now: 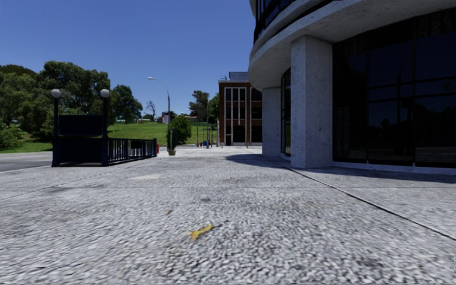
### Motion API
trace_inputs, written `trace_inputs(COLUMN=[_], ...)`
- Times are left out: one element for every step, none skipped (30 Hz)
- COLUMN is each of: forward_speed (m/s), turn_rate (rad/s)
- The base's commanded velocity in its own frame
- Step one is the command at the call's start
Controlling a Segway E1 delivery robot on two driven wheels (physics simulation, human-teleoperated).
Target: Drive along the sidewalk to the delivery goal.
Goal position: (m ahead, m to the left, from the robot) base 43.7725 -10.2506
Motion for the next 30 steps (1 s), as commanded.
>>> trace_inputs(forward_speed=[2.0,2.0,2.0,2.0,2.0,2.0,2.0,2.0,2.0,2.0,2.0,2.0,2.0,2.0,2.0,2.0,2.0,2.0,2.0,2.0,2.0,2.0,2.0,2.0,2.0,2.0,2.0,2.0,2.0,2.0], turn_rate=[0.0,0.0,0.0,0.0,0.0,0.0,0.0,0.0,0.0,0.0,0.0,0.0,0.0,0.0,0.0,0.0,0.0,0.0,0.0,0.0,0.0,0.0,0.0,0.0,0.0,0.0,0.0,0.0,0.0,0.0])
